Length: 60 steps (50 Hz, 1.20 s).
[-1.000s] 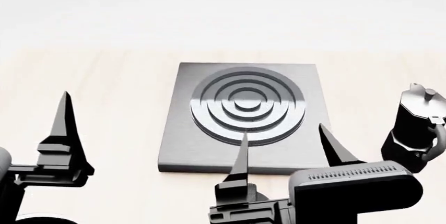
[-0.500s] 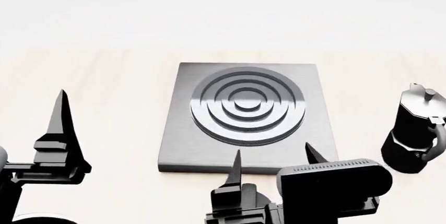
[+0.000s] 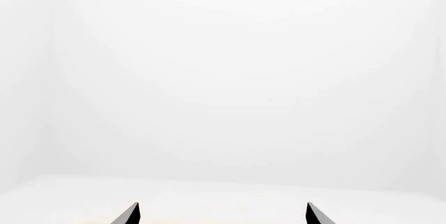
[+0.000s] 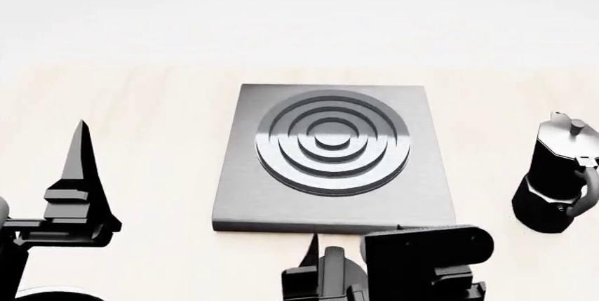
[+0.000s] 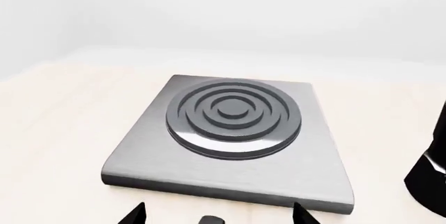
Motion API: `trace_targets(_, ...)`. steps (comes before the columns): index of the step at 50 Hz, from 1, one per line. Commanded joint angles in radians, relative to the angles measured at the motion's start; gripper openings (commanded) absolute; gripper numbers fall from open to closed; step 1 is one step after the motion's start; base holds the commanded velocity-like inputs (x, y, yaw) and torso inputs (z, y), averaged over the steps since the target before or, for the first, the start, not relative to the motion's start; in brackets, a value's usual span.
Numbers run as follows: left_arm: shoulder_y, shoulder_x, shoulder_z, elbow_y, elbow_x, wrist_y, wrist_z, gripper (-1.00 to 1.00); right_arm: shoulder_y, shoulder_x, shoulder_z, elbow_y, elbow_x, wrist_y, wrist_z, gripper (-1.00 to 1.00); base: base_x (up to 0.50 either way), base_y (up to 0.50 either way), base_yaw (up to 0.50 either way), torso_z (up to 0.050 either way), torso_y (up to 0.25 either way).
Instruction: Turn on the stove.
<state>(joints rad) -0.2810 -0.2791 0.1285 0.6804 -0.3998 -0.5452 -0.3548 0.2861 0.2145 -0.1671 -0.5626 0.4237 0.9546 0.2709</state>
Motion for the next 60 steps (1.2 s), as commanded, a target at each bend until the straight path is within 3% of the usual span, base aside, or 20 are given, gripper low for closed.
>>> trace_targets(1, 0.0, -0.004, 0.002, 0.0, -0.004, 0.003, -0.005, 1.0, 0.006, -0.027, 0.028, 0.057, 0.031, 0.038, 0.018, 1.0, 0.0, 0.0, 0.0, 0.0, 0.0)
trace_targets(38, -0.003, -0.015, 0.016, -0.001, -0.015, 0.008, -0.018, 1.0, 0.04, -0.067, 0.077, 0.171, 0.095, 0.111, 0.065, 1.0, 0.0, 0.0, 0.0, 0.0, 0.0)
trace_targets(60, -0.004, -0.02, 0.025, -0.01, -0.019, 0.017, -0.024, 1.0, 0.058, -0.045, 0.009, 0.234, 0.077, 0.096, 0.057, 1.0, 0.0, 0.0, 0.0, 0.0, 0.0)
